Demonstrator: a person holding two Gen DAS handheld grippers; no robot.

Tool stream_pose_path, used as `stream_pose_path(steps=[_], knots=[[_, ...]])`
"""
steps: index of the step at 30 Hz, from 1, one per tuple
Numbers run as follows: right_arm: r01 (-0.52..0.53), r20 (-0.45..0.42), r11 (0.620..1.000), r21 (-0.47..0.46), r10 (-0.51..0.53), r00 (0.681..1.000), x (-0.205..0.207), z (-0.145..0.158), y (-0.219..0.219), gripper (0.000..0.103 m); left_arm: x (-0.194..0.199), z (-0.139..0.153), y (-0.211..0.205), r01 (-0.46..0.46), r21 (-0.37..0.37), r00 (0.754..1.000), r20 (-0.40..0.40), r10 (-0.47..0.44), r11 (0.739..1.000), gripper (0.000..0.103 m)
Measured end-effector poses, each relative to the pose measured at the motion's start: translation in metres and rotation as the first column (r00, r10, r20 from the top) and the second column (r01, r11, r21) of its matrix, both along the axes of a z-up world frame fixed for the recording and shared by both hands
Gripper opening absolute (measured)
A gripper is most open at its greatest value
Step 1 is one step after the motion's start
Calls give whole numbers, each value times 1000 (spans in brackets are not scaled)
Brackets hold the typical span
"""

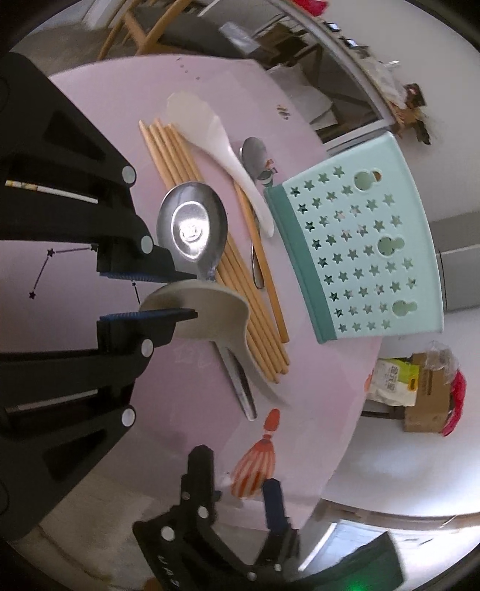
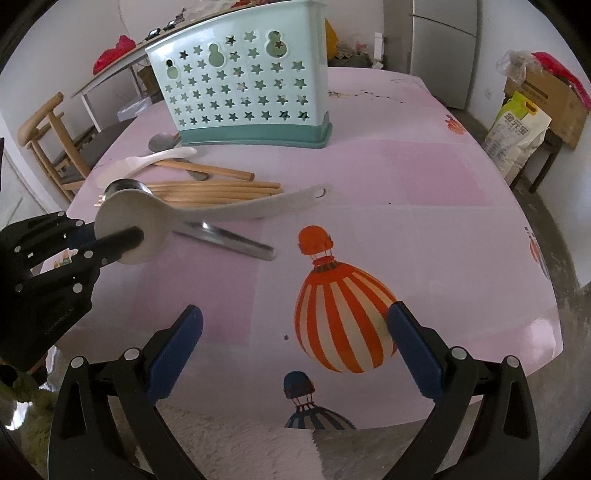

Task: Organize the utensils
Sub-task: 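Carry the white ladle toward the holder with the left tool while the right tool grasps the steel ladle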

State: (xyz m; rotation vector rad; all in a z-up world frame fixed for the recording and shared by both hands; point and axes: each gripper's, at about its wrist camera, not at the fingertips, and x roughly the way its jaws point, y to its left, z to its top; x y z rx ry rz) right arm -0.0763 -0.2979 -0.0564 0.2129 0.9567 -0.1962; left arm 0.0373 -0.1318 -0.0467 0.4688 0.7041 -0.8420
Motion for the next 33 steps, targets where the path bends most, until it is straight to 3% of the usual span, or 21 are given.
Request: stream_pose_path(steps=[4, 10, 15, 17, 20, 23, 27, 33], knots=[[9, -21, 999, -37, -9, 1000, 2, -2, 2, 98, 7, 2, 8, -33, -81, 997, -77, 27, 996, 5], [41, -17, 998, -43, -42, 999, 3, -2, 3, 98, 9, 20, 30, -73, -212, 988, -151, 41, 975, 5], [78, -39, 996, -39, -80, 996, 4, 4, 0, 97, 9, 54, 72, -147, -337, 978, -188, 87, 930, 5], [75, 7, 996, -55, -74, 997, 1, 19, 7, 97, 11, 71, 98, -204, -379, 973, -178, 145, 903, 5], [-11, 102, 990, -139, 26, 994, 4, 48, 41, 90, 15, 87, 132, -275, -406, 961, -143, 237, 871, 5], [-123, 178, 960, -250, 171, 969, 14, 67, 92, 84, 21, 95, 160, -348, -409, 937, -122, 327, 843, 5], [-194, 155, 908, -370, 266, 951, 42, 61, 148, 64, 32, 97, 180, -430, -390, 902, -150, 404, 814, 5], [-202, 89, 850, -486, 278, 956, 74, 34, 182, 39, 44, 99, 205, -486, -392, 873, -171, 457, 781, 5]])
